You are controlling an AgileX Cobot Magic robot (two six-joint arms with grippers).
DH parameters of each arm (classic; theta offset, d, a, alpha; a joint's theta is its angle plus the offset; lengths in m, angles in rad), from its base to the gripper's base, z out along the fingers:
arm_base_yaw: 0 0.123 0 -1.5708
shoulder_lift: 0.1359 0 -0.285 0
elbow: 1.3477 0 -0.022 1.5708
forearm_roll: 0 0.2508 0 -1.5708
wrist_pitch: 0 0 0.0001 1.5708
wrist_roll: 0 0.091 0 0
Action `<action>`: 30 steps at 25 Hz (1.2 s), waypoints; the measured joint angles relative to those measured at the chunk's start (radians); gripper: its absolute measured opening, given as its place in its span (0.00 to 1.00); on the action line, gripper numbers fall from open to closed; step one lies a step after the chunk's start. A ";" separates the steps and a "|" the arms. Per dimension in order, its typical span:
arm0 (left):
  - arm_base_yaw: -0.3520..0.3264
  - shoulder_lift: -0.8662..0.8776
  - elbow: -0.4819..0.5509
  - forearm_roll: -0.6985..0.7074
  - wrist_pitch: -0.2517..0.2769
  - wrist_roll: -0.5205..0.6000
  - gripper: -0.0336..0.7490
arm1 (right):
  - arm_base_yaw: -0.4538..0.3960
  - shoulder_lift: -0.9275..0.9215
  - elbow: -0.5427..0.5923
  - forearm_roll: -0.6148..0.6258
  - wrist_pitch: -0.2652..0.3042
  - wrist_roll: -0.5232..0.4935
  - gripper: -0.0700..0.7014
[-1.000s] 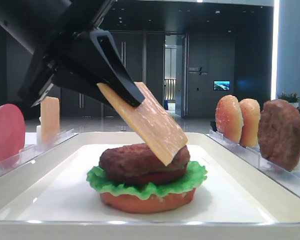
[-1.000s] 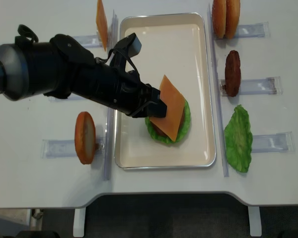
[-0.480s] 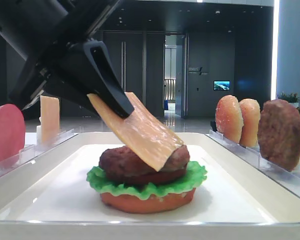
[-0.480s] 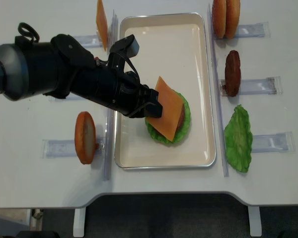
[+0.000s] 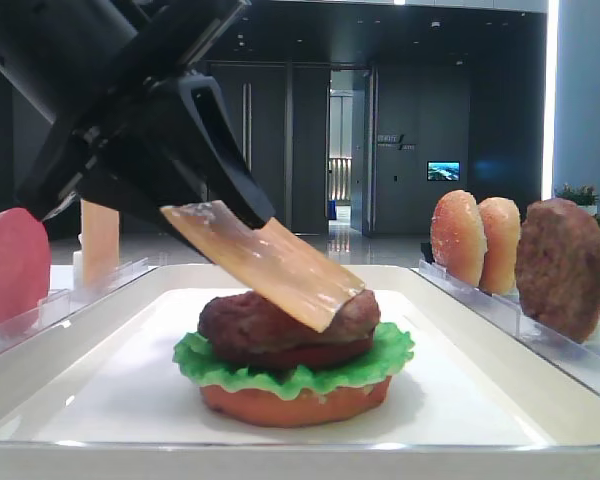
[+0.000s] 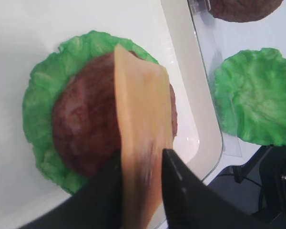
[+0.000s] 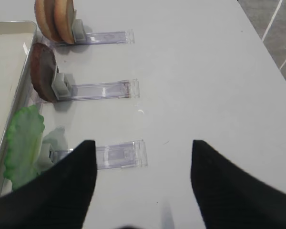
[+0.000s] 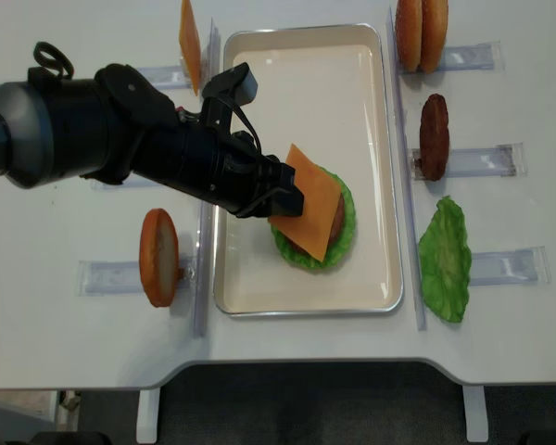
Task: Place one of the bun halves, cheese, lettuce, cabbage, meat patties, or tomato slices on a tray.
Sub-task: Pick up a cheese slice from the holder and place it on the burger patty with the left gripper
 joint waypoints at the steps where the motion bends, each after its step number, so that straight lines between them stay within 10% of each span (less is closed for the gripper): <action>1: 0.000 0.000 0.000 0.001 -0.001 0.000 0.37 | 0.000 0.000 0.000 0.000 0.000 0.000 0.63; 8: 0.000 0.000 -0.001 0.016 -0.001 -0.037 0.65 | 0.000 0.000 0.000 0.000 0.000 0.000 0.63; 30: 0.000 0.000 -0.144 0.424 0.135 -0.469 0.68 | 0.000 0.000 0.000 0.000 0.000 0.000 0.63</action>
